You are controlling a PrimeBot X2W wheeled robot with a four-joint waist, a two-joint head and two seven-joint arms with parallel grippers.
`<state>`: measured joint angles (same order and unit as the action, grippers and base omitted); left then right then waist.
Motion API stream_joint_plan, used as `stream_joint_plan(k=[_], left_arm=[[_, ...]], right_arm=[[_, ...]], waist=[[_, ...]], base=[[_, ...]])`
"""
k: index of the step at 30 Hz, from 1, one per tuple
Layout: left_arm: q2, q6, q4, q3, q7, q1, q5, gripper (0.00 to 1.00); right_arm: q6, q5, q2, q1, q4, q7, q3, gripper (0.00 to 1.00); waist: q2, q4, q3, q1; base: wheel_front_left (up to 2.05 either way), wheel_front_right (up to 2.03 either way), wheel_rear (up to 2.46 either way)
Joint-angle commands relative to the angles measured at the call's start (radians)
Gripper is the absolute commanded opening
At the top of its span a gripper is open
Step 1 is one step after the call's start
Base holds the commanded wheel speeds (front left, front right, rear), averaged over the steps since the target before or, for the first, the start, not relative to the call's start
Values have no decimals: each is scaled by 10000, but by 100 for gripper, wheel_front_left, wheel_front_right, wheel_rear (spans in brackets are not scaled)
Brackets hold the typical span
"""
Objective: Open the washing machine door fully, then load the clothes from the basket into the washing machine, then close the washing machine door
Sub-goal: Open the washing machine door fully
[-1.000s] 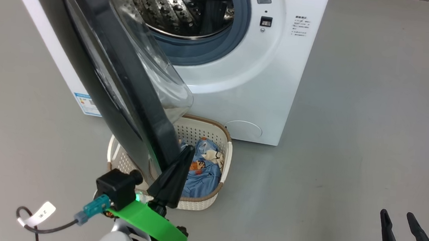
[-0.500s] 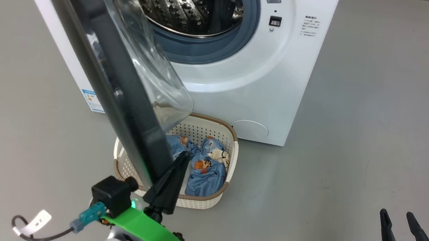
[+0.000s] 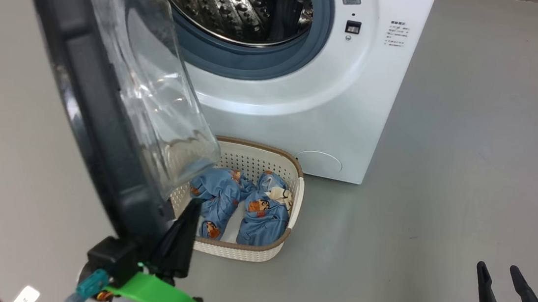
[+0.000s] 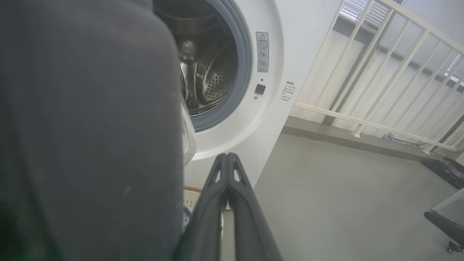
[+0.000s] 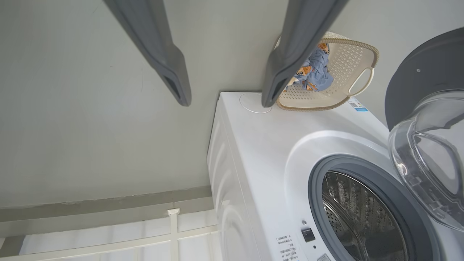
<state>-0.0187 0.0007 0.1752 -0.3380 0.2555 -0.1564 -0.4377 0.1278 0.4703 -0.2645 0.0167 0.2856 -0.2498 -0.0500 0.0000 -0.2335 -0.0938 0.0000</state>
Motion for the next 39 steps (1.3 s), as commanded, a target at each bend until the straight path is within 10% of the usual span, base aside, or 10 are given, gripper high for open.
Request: stream_joint_plan(k=[1, 39], left_arm=[[-339, 220, -187, 596, 63, -12, 98, 0], [-1716, 1404, -51, 5692, 63, 252, 268, 0]], right_arm=[[29, -116, -213, -162, -239, -120, 162, 100], [29, -154, -383, -432, -354, -120, 282, 100]], waist=[[0, -16, 9, 0], [0, -539, -696, 0]], base=[[0, 0, 0], [0, 0, 0]])
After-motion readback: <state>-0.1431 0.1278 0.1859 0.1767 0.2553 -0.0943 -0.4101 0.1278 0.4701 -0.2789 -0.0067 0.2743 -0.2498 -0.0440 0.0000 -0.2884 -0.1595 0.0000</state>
